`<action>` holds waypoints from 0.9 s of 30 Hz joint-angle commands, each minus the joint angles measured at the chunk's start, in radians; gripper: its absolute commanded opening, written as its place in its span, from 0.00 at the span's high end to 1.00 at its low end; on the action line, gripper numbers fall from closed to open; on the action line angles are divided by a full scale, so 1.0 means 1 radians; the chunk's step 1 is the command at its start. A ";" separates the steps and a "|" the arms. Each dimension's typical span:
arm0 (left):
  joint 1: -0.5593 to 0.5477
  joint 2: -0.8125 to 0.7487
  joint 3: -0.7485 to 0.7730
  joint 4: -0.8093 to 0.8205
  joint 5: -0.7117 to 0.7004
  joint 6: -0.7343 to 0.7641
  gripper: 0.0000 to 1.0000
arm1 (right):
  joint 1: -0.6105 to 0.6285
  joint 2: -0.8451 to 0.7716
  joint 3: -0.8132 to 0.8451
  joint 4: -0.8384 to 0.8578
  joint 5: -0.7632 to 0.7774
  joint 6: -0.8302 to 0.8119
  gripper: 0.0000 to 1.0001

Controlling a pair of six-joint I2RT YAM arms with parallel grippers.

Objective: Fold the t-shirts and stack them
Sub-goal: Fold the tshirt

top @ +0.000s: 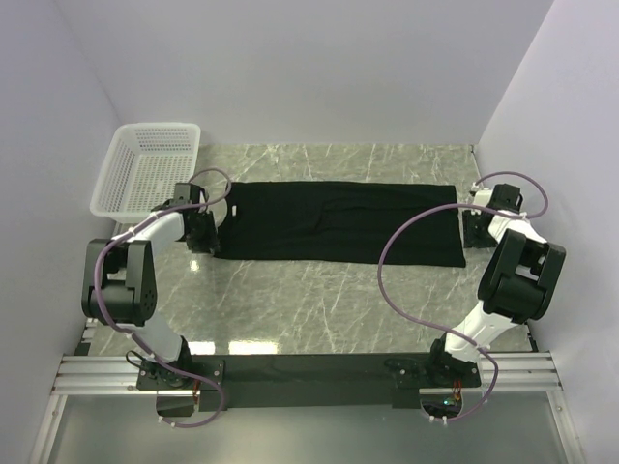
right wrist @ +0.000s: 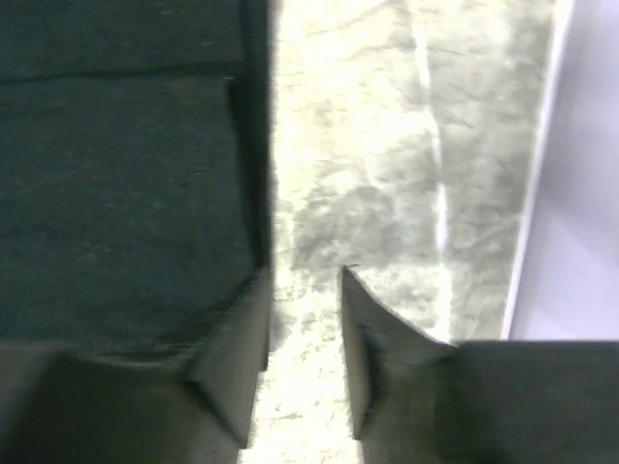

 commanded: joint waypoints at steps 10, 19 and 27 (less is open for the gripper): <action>0.010 -0.337 -0.008 0.072 0.023 -0.014 0.38 | -0.010 -0.147 0.089 -0.065 -0.153 -0.088 0.43; 0.010 -0.210 0.061 0.295 0.149 -0.089 0.37 | 0.073 -0.157 0.056 -0.082 -0.452 -0.183 0.43; 0.010 0.170 0.340 0.318 0.087 -0.235 0.44 | 0.115 0.101 0.362 -0.063 -0.405 0.117 0.46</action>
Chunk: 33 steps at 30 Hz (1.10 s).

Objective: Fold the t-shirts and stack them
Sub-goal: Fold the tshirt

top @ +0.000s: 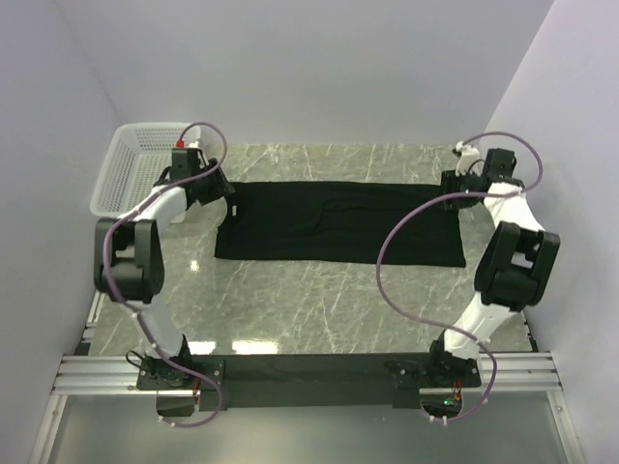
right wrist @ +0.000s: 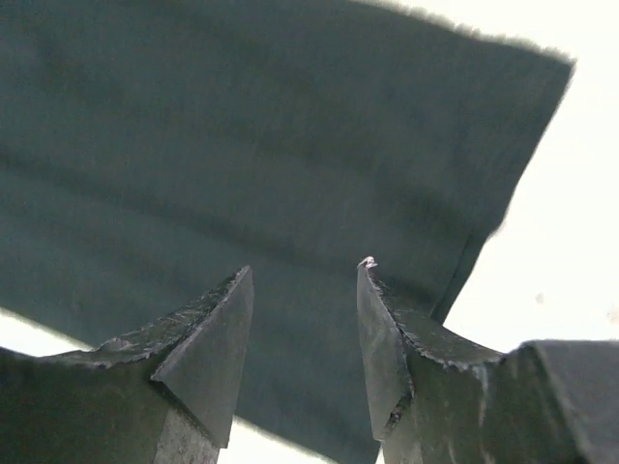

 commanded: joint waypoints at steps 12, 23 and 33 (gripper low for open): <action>0.000 0.301 0.276 0.011 -0.023 -0.151 0.58 | 0.017 0.395 0.507 -0.094 0.070 0.320 0.50; 0.000 0.422 0.381 0.013 -0.003 -0.181 0.70 | 0.015 0.454 0.545 -0.080 0.088 0.337 0.51; 0.000 0.454 0.408 0.002 -0.014 -0.169 0.74 | 0.005 0.454 0.554 -0.089 0.103 0.322 0.50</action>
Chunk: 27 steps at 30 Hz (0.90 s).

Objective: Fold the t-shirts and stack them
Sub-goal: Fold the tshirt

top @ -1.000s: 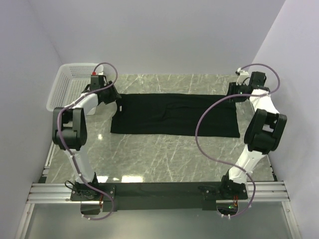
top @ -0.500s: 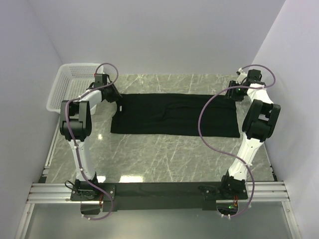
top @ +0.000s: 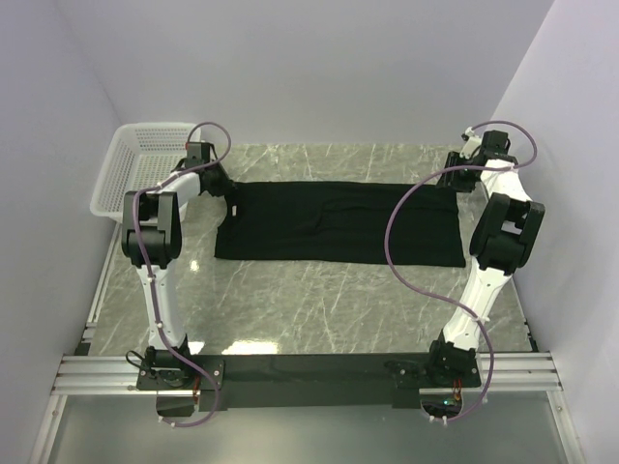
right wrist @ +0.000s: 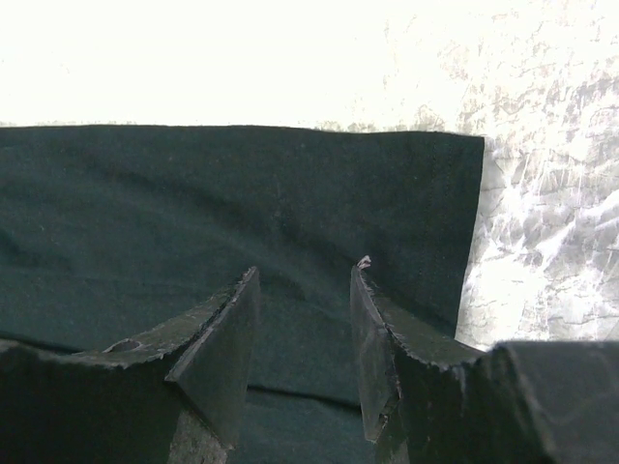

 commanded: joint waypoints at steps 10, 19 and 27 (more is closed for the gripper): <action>0.002 0.007 0.043 0.062 0.052 -0.017 0.97 | -0.018 0.038 0.062 -0.004 0.157 0.022 0.51; 0.005 0.015 0.062 0.074 0.080 -0.027 0.99 | -0.022 0.101 0.116 -0.021 0.251 0.027 0.53; 0.010 0.029 0.091 0.067 0.097 -0.030 0.99 | -0.022 0.156 0.176 -0.016 0.262 0.031 0.53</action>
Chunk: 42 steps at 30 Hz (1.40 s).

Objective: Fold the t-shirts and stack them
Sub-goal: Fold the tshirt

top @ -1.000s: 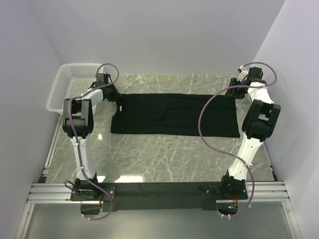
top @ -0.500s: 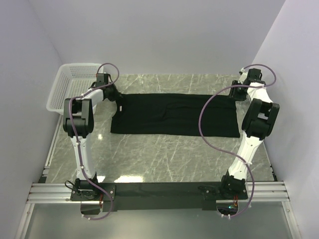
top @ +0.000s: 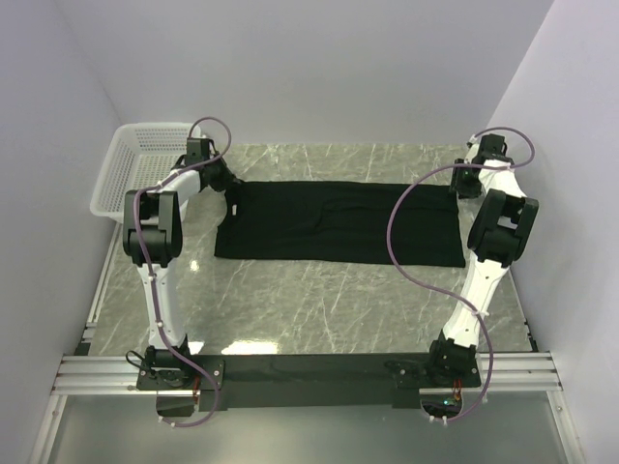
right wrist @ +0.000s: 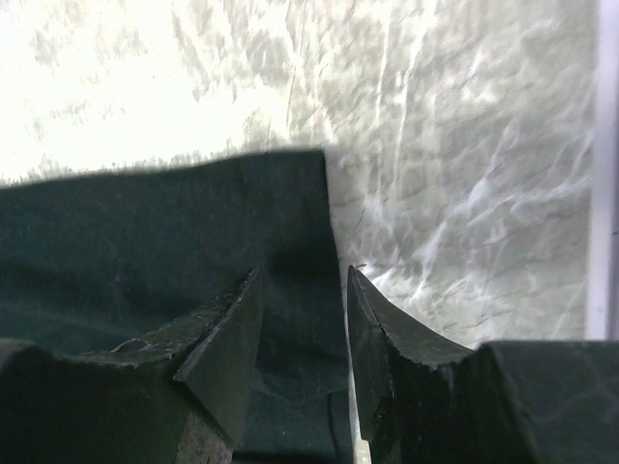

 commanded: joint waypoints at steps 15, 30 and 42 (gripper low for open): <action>0.010 0.037 0.073 0.069 0.069 -0.057 0.99 | -0.005 0.096 0.147 -0.034 -0.026 -0.007 0.66; 0.035 0.050 0.059 0.187 0.052 -0.230 0.99 | -0.029 0.057 0.120 0.037 0.001 -0.003 1.00; 0.035 0.063 0.036 0.290 0.096 -0.358 0.99 | -0.035 0.057 0.072 0.063 0.035 -0.010 1.00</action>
